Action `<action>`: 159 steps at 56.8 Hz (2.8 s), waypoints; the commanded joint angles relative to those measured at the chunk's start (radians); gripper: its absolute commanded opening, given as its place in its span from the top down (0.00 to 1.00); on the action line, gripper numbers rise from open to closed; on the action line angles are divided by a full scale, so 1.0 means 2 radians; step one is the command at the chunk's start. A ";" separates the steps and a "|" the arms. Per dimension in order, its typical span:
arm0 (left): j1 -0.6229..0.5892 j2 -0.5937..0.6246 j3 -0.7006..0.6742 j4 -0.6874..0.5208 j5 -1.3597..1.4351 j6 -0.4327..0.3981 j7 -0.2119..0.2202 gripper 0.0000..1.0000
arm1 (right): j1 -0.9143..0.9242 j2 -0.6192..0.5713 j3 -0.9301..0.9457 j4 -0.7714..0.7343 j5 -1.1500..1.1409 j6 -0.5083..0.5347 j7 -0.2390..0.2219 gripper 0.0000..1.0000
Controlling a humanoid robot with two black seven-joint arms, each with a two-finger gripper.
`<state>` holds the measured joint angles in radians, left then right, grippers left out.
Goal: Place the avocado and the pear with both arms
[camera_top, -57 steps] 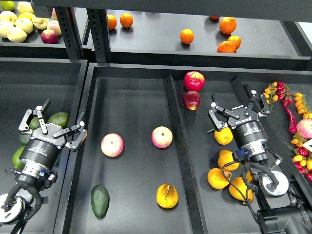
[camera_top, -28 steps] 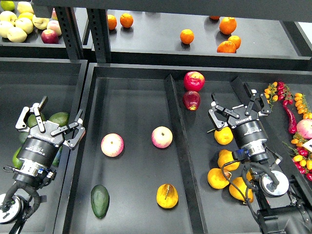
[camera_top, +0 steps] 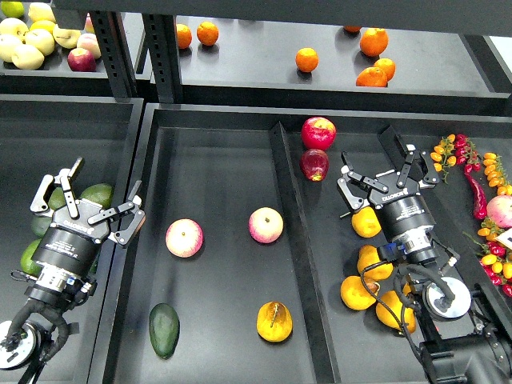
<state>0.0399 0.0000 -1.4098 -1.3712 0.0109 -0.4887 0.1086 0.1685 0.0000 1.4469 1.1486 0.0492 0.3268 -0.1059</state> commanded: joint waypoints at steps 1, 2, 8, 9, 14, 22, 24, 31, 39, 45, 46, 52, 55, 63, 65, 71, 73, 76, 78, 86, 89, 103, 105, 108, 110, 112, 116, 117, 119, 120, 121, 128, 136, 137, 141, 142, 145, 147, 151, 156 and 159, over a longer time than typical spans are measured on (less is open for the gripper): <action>-0.001 0.000 -0.004 0.000 -0.002 0.000 0.007 0.00 | -0.001 0.000 0.000 -0.001 0.001 -0.002 0.000 0.00; -0.002 0.000 -0.005 -0.001 -0.002 0.000 0.011 0.00 | -0.001 0.000 0.000 -0.001 0.001 -0.001 0.000 0.00; -0.011 0.000 -0.008 -0.001 -0.003 0.000 0.066 0.00 | 0.000 0.000 0.000 -0.001 0.001 -0.002 0.000 0.00; -0.012 0.000 -0.009 -0.001 -0.003 0.000 0.074 0.00 | 0.000 0.000 0.000 -0.001 0.001 -0.002 0.000 0.00; -0.028 0.000 -0.018 -0.001 -0.003 0.000 0.139 0.01 | 0.001 0.000 0.004 -0.001 0.002 -0.002 0.000 0.00; -0.063 0.000 -0.014 0.000 -0.004 0.006 0.190 0.04 | 0.001 0.000 0.006 -0.001 0.003 -0.002 -0.001 0.00; -0.074 0.008 -0.011 0.001 -0.005 0.011 0.190 0.05 | 0.001 0.000 0.007 -0.001 0.003 -0.002 -0.001 0.00; -0.121 0.109 0.043 0.008 -0.051 0.017 0.190 0.14 | 0.002 0.000 0.007 -0.001 0.003 -0.002 -0.001 0.00; -0.164 0.194 0.117 0.013 -0.070 0.014 0.190 0.14 | 0.003 0.000 0.007 -0.001 0.003 -0.002 -0.001 0.00; -0.190 0.230 0.164 0.024 -0.070 0.010 0.190 0.14 | 0.003 0.000 0.007 -0.001 0.003 -0.002 -0.001 0.00; -0.194 0.234 0.171 0.026 -0.070 0.010 0.190 0.13 | 0.003 0.000 0.007 -0.001 0.003 -0.002 -0.001 0.00; -0.219 0.240 0.220 0.043 -0.067 0.009 0.190 0.13 | 0.004 0.000 0.007 -0.001 0.003 -0.002 -0.001 0.00; -0.234 0.241 0.246 0.048 -0.065 0.008 0.190 0.13 | 0.004 0.000 0.007 -0.001 0.003 -0.002 -0.001 0.00; -0.289 0.244 0.321 0.056 -0.055 0.005 0.190 0.13 | 0.004 0.000 0.007 -0.001 0.003 -0.002 -0.001 0.00; -0.306 0.244 0.341 0.057 -0.049 0.005 0.190 0.12 | 0.004 0.000 0.007 -0.001 0.003 -0.002 -0.001 0.00; -0.350 0.244 0.400 0.069 -0.044 0.005 0.190 0.12 | 0.004 0.000 0.007 -0.003 0.003 -0.002 -0.001 0.00; -0.367 0.244 0.425 0.076 -0.044 0.004 0.190 0.11 | 0.004 0.000 0.007 -0.005 0.003 -0.001 -0.001 0.00; -0.385 0.243 0.455 0.084 -0.044 0.000 0.190 0.11 | 0.004 0.000 0.007 -0.007 0.003 0.000 -0.001 0.00; -0.399 0.243 0.477 0.090 -0.042 0.000 0.190 0.11 | 0.004 0.000 0.008 -0.009 0.003 0.000 -0.001 0.00; -0.455 0.242 0.557 0.116 -0.008 0.000 0.190 0.07 | 0.005 0.000 0.012 -0.010 0.003 0.001 -0.001 0.00; -0.462 0.239 0.571 0.122 0.006 0.000 0.190 0.07 | 0.007 0.000 0.014 -0.010 0.003 0.001 -0.001 0.00; -0.468 0.233 0.601 0.126 0.089 0.000 0.190 0.03 | 0.010 0.000 0.015 -0.017 0.011 0.001 -0.001 0.00; -0.468 0.233 0.605 0.128 0.097 0.000 0.190 0.02 | 0.010 0.000 0.015 -0.019 0.011 0.001 -0.001 0.00; -0.468 0.233 0.609 0.129 0.103 0.000 0.190 0.01 | 0.011 0.000 0.015 -0.022 0.011 0.001 -0.001 0.00; -0.468 0.234 0.611 0.130 0.103 0.000 0.190 0.01 | 0.011 0.000 0.015 -0.024 0.011 0.001 -0.001 0.00; -0.468 0.234 0.613 0.130 0.103 0.000 0.190 0.01 | 0.011 0.000 0.015 -0.024 0.011 0.001 -0.001 0.00; -0.469 0.233 0.613 0.137 0.103 0.000 0.190 0.00 | 0.011 0.000 0.015 -0.027 0.011 0.001 -0.001 0.00; -0.469 0.233 0.613 0.140 0.103 0.000 0.190 0.00 | 0.011 0.000 0.015 -0.027 0.011 0.001 -0.001 0.00; -0.469 0.231 0.614 0.147 0.103 0.000 0.190 0.00 | 0.011 0.000 0.015 -0.029 0.011 0.001 -0.001 0.00; -0.469 0.230 0.614 0.149 0.103 0.000 0.190 0.00 | 0.011 0.000 0.014 -0.030 0.011 0.001 -0.001 0.00; -0.469 0.229 0.614 0.152 0.104 0.000 0.190 0.00 | 0.011 0.000 0.014 -0.031 0.011 0.001 -0.001 0.00; -0.468 0.219 0.624 0.163 0.105 0.000 0.190 0.00 | 0.011 0.000 0.015 -0.033 0.011 0.001 -0.001 0.00; -0.467 0.200 0.646 0.176 0.113 0.000 0.190 0.00 | 0.010 0.000 0.017 -0.034 0.011 0.002 -0.001 0.00; -0.467 0.199 0.648 0.177 0.115 0.000 0.190 0.00 | 0.010 0.000 0.017 -0.034 0.011 0.002 -0.001 0.00; -0.467 0.194 0.658 0.185 0.150 0.000 0.190 0.00 | 0.009 0.000 0.017 -0.034 0.011 0.002 -0.001 0.00; -0.467 0.193 0.661 0.188 0.165 0.000 0.190 0.00 | 0.008 0.000 0.017 -0.034 0.011 0.002 -0.001 0.00; -0.467 0.193 0.667 0.193 0.195 0.000 0.190 0.01 | 0.007 0.000 0.017 -0.034 0.011 0.003 -0.001 0.00; -0.466 0.192 0.671 0.194 0.214 0.000 0.190 0.01 | 0.006 0.000 0.017 -0.034 0.011 0.003 -0.001 0.00; -0.467 0.190 0.680 0.196 0.236 0.000 0.190 0.02 | 0.005 0.000 0.017 -0.035 0.012 0.003 -0.001 0.00; -0.469 0.189 0.689 0.196 0.241 0.000 0.190 0.03 | 0.004 0.000 0.019 -0.037 0.013 0.003 -0.001 0.00; -0.469 0.188 0.693 0.196 0.241 0.000 0.190 0.03 | 0.004 0.000 0.019 -0.037 0.013 0.004 -0.001 0.00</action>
<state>-0.8940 0.3800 -0.0442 -0.9808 0.4789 -0.4888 0.4887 0.1783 0.0000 1.4828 1.0771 0.0742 0.3329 -0.1074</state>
